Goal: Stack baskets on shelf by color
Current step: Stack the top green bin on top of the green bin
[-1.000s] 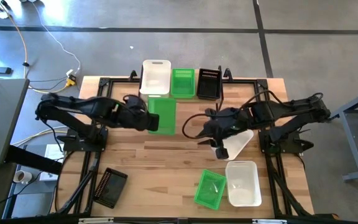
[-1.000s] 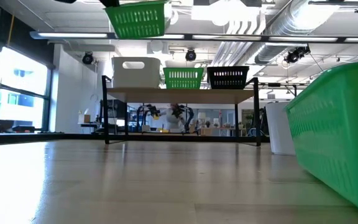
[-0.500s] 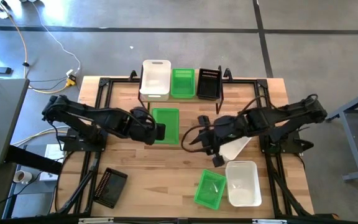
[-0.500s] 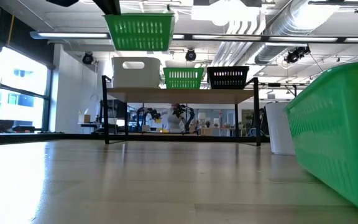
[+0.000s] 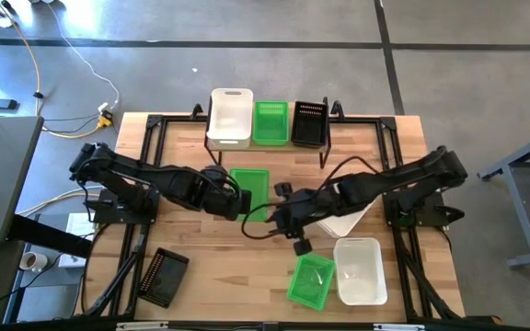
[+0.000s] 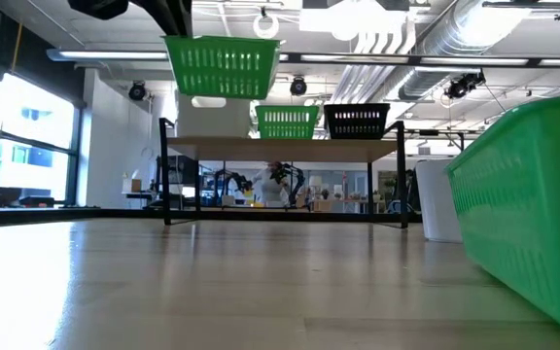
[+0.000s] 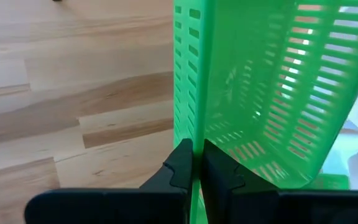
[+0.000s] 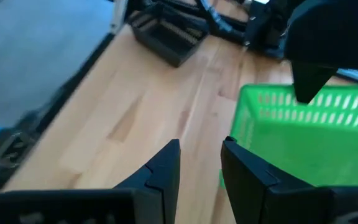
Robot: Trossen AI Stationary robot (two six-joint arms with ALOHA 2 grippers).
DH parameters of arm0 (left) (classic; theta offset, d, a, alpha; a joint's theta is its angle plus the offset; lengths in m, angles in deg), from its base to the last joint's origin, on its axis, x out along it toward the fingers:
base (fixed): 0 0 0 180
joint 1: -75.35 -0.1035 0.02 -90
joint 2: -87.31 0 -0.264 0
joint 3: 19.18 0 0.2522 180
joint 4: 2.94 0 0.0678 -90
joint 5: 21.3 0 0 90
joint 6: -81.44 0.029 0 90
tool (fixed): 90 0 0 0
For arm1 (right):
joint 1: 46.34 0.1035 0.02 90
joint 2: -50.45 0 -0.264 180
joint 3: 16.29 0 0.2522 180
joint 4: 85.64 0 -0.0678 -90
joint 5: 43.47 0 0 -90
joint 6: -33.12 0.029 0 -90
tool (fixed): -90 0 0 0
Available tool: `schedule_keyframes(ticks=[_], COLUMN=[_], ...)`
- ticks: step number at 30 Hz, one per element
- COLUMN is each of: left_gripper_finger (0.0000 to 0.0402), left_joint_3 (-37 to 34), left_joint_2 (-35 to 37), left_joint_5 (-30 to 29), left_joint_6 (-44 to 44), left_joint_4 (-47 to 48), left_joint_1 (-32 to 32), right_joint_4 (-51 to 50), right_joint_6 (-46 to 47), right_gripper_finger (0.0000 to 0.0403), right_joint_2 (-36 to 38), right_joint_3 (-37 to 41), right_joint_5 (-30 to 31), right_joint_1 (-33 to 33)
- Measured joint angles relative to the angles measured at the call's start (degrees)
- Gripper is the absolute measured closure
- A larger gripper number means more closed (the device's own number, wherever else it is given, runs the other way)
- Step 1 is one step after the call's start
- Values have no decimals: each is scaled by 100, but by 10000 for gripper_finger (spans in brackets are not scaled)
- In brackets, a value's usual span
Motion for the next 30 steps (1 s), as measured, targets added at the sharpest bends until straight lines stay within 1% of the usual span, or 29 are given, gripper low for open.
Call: schedule_keyframes(ticks=[2, 10, 15, 18, 22, 27, 30], left_gripper_finger=[396, 396, 396, 396, 396, 396, 396], left_joint_3=[0, 0, 0, 0, 0, 0, 0], left_joint_2=[3, 3, 3, 3, 3, 3, 3], left_joint_5=[-4, -20, 13, 39, 127, 152, 183], left_joint_6=[-23, -169, -181, -181, -181, -179, -172], left_joint_4=[-31, -62, -299, -360, -358, -392, -512], left_joint_1=[11, 12, 12, 12, 12, 12, -7], right_joint_4=[139, 394, 433, 445, 390, 296, 288], right_joint_6=[-146, -147, -160, -143, -148, -104, -110], right_gripper_finger=[299, 299, 299, 299, 299, 300, 300], right_joint_2=[-96, -523, -733, -834, -939, -944, -944], right_joint_3=[0, 0, 0, 0, 2, 2, 2], right_joint_5=[179, 228, 709, 724, 1077, 1376, 1373], right_joint_1=[20, 20, 20, 18, 20, 7, -3])
